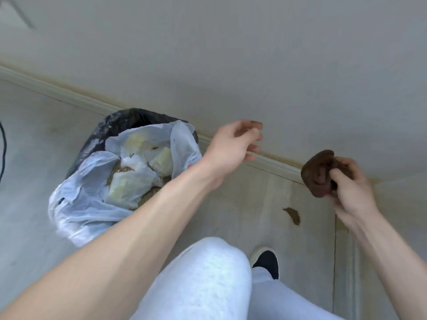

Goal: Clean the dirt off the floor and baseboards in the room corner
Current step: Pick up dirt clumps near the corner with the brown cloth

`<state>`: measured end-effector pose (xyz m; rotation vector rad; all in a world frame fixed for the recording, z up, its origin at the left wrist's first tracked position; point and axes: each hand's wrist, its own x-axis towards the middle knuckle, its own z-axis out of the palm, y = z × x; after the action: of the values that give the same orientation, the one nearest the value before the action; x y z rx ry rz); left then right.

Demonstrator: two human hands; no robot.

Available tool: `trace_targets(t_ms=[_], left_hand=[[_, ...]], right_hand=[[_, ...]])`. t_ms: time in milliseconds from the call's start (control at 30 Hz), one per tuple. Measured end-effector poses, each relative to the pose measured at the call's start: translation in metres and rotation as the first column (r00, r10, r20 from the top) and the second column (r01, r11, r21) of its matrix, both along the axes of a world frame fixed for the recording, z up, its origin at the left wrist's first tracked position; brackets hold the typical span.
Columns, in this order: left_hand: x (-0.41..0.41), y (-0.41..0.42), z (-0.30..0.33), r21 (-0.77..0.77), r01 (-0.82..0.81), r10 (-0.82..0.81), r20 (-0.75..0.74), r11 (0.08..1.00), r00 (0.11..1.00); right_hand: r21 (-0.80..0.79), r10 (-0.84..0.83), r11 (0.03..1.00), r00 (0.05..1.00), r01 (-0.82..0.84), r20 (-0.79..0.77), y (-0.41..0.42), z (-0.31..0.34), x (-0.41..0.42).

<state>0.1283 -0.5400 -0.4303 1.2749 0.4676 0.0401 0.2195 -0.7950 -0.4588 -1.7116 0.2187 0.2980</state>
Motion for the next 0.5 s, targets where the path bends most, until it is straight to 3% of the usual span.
trace_targets(t_ms=[100,267,400,500], left_hand=[[-0.039,0.050,0.031,0.055,-0.120,0.115,0.084,0.991,0.990],[-0.108,0.122,0.043,0.178,-0.279,0.266,0.093,0.944,0.960],[-0.152,0.147,0.035,0.397,-0.240,0.221,0.093,0.886,0.971],[-0.171,0.149,0.026,0.534,-0.198,0.181,0.085,0.822,0.980]], right_hand=[[0.098,0.287,0.953,0.958,-0.287,0.014,0.069,0.066,-0.011],[0.126,0.677,0.731,0.736,-0.671,-0.011,0.183,0.119,-0.053],[-0.021,0.826,0.554,0.553,-0.832,-0.106,0.246,0.118,-0.091],[-0.088,0.844,0.496,0.504,-0.864,-0.185,0.264,0.110,-0.107]])
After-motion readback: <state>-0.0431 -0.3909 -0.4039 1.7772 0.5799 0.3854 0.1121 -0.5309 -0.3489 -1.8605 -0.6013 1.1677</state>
